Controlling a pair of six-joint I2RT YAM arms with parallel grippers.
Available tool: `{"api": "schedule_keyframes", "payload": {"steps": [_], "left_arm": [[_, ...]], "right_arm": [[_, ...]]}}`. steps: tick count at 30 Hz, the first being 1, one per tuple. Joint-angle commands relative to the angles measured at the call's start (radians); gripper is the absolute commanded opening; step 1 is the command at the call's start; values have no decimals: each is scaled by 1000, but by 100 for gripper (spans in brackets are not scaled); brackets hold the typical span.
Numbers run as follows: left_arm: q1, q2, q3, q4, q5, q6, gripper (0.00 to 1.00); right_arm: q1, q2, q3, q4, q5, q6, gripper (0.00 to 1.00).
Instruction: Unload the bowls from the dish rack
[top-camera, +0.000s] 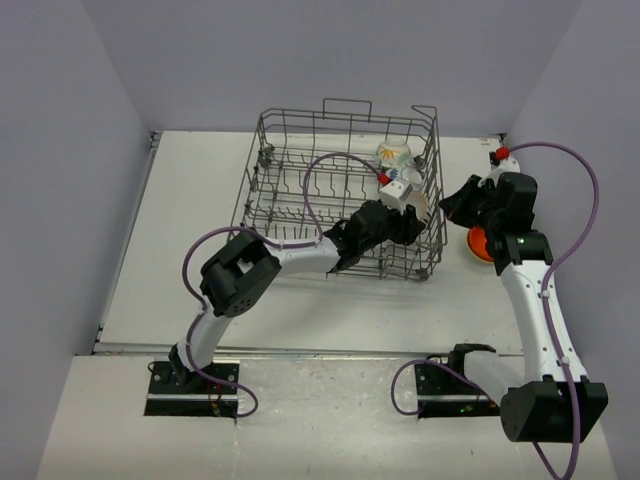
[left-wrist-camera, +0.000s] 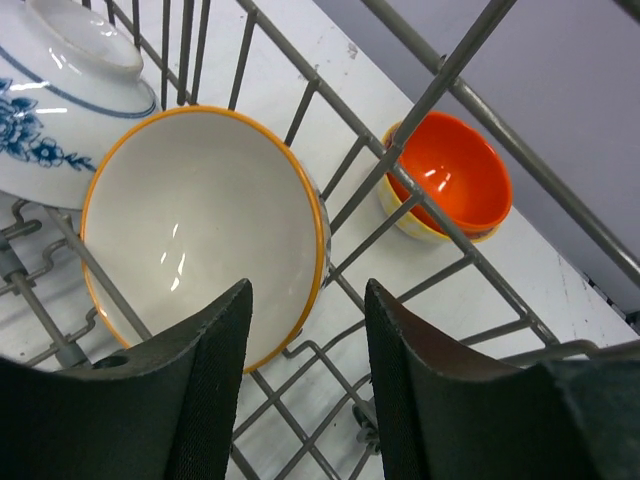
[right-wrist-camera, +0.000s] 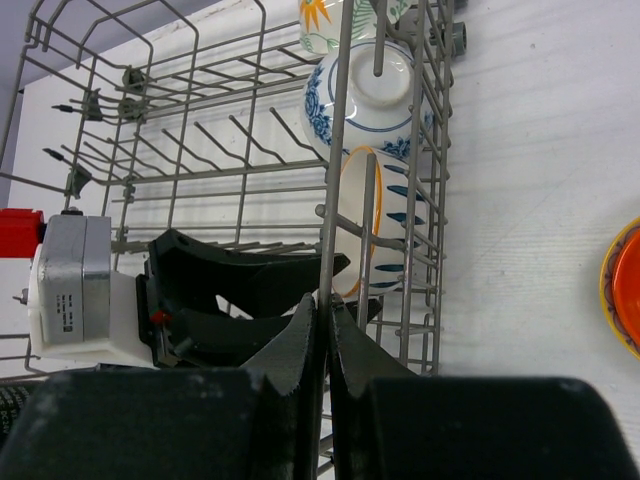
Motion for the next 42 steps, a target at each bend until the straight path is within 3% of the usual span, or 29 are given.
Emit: {"api": "schedule_keyframes", "payload": {"steps": [1,11,19,21,33,42], "left_arm": [[0,34,71,-8,17,74,50],[18,104,140,-34,45,112,36],[37,110,147,-37,49,117,11],[38,98,138,-22,78,111,0],[92,-101,-139,256,160,-70,0],[138,-152,-201,441,255,-236,0]], "right_arm": [[20,25,-29,-71,-63,-32,0],[20,25,-21,-73,-62,-31,0],[20,28,-21,-71,-60,-32,0],[20,30,-18,-71,-60,-32,0],[20,25,-14,-71,-59,-35,0],[20,25,-26,-62,-60,-35,0]]}}
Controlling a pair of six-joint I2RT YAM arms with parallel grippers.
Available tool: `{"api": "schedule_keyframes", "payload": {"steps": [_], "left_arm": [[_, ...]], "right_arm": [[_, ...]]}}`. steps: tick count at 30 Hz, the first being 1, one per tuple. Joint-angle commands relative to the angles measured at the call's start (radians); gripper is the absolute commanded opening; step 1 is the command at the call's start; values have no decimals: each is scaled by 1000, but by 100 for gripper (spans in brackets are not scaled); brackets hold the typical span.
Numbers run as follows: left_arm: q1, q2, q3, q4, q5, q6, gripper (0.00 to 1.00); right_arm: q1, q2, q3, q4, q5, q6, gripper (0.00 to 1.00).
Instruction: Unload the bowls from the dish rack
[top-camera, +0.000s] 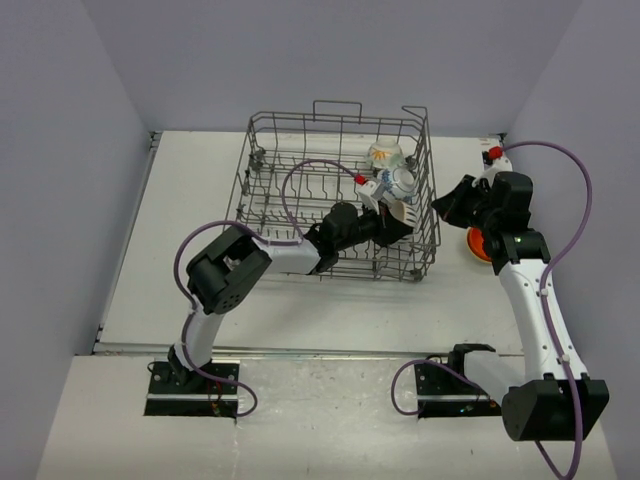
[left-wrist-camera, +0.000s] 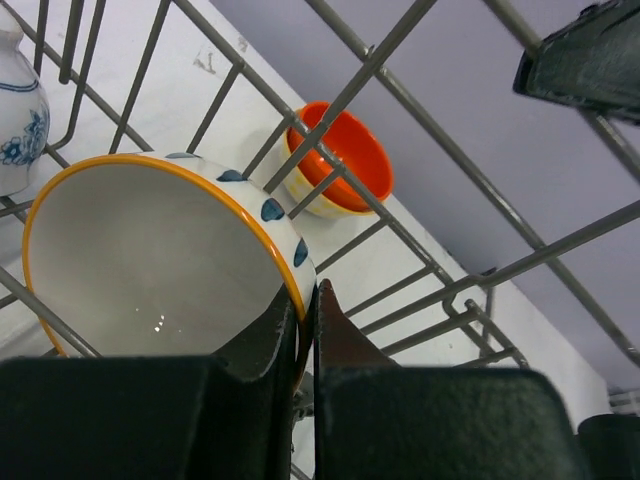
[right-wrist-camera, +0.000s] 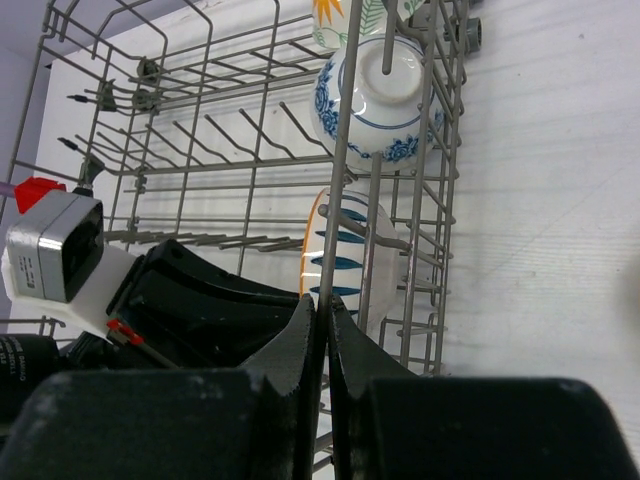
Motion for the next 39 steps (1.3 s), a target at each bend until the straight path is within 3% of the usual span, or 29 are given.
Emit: {"api": "schedule_keyframes", "payload": {"steps": [1,15,20,28,37,39], "left_arm": [[67,-92,-11,226,-1,-98,0],[132,39,73,525,103,-471,0],[135,9,78,513,134,-479,0],[222,-204,-46,488,206,-494,0],[480,-537,-207,288,320,-468,0],[523,-581,-232,246,347,-462,0]], "right_arm": [[3,18,-26,-67,-18,-36,0],[3,18,-27,-68,-15,-39,0],[3,15,-32,-63,-16,-38,0],[3,22,-32,-60,-6,-35,0],[3,11,-6,-74,22,-33,0],[3,5,12,-92,28,-31,11]]}}
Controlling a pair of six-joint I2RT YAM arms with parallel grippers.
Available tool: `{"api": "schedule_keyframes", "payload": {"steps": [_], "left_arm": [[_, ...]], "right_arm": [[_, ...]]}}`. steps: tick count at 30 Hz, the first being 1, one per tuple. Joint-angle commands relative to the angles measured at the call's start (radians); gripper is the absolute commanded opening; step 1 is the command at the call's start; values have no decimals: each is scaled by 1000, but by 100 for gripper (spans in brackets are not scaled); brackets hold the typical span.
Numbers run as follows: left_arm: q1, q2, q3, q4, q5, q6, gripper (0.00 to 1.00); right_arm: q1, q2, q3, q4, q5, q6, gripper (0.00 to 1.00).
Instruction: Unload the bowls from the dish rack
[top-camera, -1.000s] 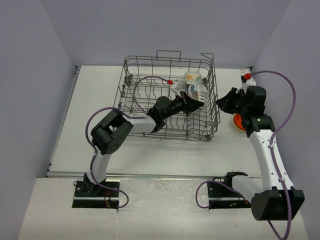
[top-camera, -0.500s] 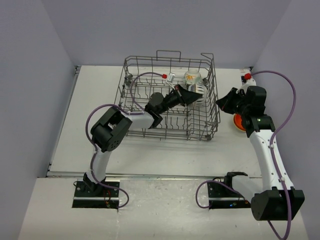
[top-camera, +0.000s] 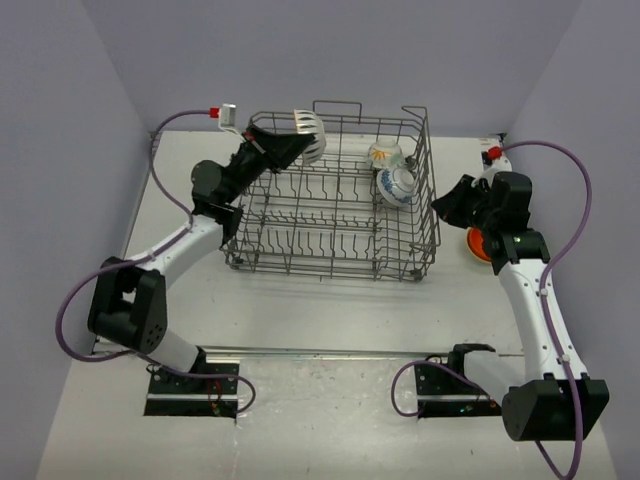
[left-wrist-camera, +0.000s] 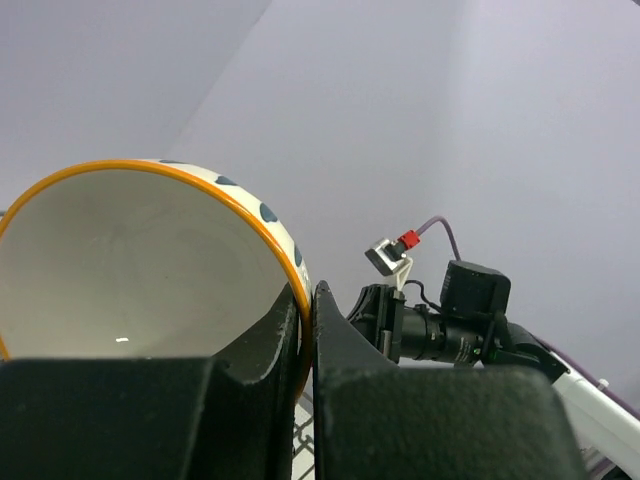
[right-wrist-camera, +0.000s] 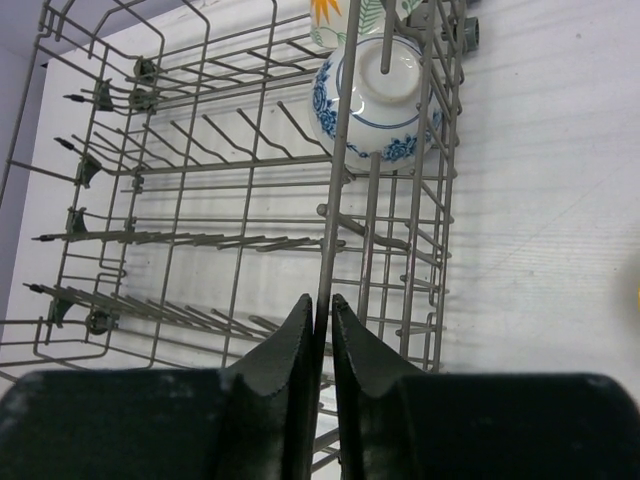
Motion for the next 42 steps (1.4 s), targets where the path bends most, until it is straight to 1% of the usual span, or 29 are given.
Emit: {"api": "schedule_keyframes", "payload": {"steps": [1,2,3,4,5,6,7,8,9,10,12,13,15,16,17,19,20,23,25,26,28,29,31,33,36,37,38,39,42], "left_arm": [[80,-104,-38,-59,79,24,0],[101,-153,-39,-134,88,63,0],[124,-176,-30,-185,101,86,0],[166,-217,-21,-304,107,113,0],[190,-237,-9,-373,110,177,0],[234,-273,14,-498,104,240,0],[259,-287,28,-568,96,241,0],[280,-302,44,-643,85,308,0],[309,-314,66,-700,67,334,0],[366,-333,80,-822,56,389,0],[423,-345,117,-935,3,458,0],[475,-357,131,-1048,-31,532,0],[542,-362,160,-1151,-105,592,0],[561,-360,172,-1228,-137,647,0],[567,-359,195,-1262,-222,675,0],[570,-341,222,-1352,-324,718,0],[570,-328,240,-1375,-408,715,0],[572,-267,237,-1409,-493,692,0],[572,-219,219,-1393,-493,667,0],[572,-207,194,-1380,-528,658,0],[570,-173,173,-1343,-542,635,0],[570,-157,174,-1339,-547,626,0],[560,-103,201,-1340,-528,621,0],[547,-46,234,-1371,-539,624,0],[530,18,283,-1418,-573,627,0],[529,32,307,-1435,-580,627,0],[530,46,314,-1448,-591,626,0],[529,67,318,-1460,-602,624,0],[530,129,383,-1523,-651,627,0]], "right_arm": [[-1,1,15,-95,31,-31,14],[-1,-5,19,-98,38,-29,25],[-1,-23,21,-95,43,-28,30],[-1,-30,22,-94,45,-28,33],[-1,-37,32,-97,54,-23,38],[-1,-49,44,-107,66,-26,40],[-1,-53,44,-108,66,-28,40],[-1,-56,58,-118,77,-29,45],[-1,-65,64,-123,80,-29,46],[-1,-71,70,-127,86,-31,47],[-1,-85,79,-135,103,-31,50],[-1,-103,76,-131,108,-29,54],[-1,-120,65,-115,103,-28,55],[-1,-128,67,-115,103,-28,55],[-1,-129,73,-117,101,-26,55],[-1,-137,75,-115,91,-23,55],[-1,-145,68,-105,85,-12,55],[-1,-183,29,-53,65,35,55],[-1,-221,-31,18,56,87,55],[-1,-270,-56,49,48,104,55],[-1,-325,-121,108,42,141,55],[-1,-382,-140,153,48,179,54],[-1,-442,-166,197,52,228,54],[-1,-453,-156,182,26,250,54],[-1,-438,-114,101,-49,336,53],[29,-425,-75,37,-75,359,53],[86,-409,-44,-6,-51,359,53],[112,-387,-16,-41,-41,359,53],[126,-393,47,-69,-60,380,53]]}}
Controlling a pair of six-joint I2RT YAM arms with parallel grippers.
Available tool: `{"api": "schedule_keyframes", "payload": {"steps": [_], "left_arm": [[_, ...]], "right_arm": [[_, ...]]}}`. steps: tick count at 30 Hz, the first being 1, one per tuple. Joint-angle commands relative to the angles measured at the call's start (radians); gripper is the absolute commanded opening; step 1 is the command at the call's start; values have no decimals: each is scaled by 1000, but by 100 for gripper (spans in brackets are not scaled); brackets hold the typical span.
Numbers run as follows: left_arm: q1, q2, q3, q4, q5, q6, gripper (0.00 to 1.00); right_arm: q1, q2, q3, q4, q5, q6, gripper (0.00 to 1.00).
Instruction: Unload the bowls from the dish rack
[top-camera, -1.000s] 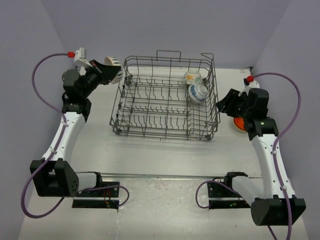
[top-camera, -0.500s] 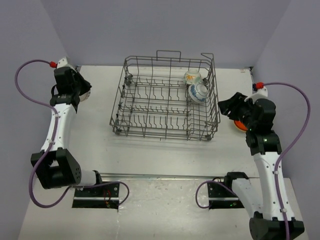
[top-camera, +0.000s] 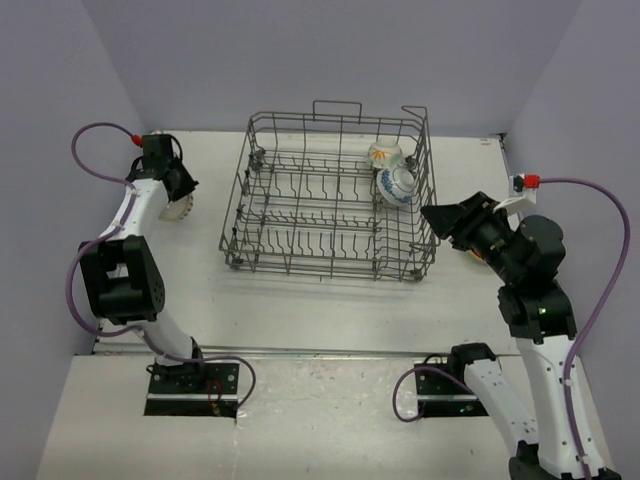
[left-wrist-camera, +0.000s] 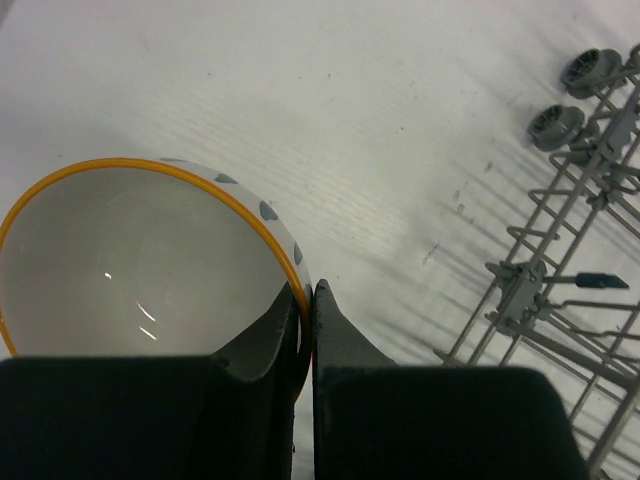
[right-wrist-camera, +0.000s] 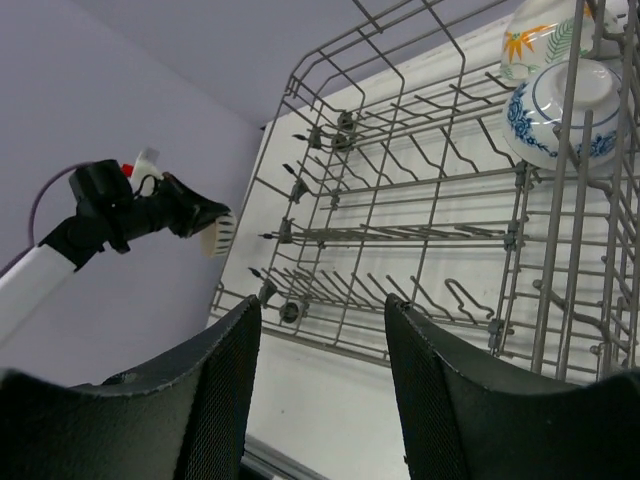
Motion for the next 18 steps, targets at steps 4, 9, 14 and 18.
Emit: {"api": "schedule_keyframes", "payload": {"steps": [4,9,14,18], "left_arm": [[2,106,196,-132,-182,-5,0],[4,180,241,-208,-241,-19,0],[5,258,287,-258,-270,-27,0],[4,302,302,-283,-293,-20,0]], "right_arm": [[12,85,293,-237,-73,32,53],[12,83,396,-297,-107,29,53],[12,137,447,-372,-94,-25,54],[12,171,493,-389,-111,-34,54]]}}
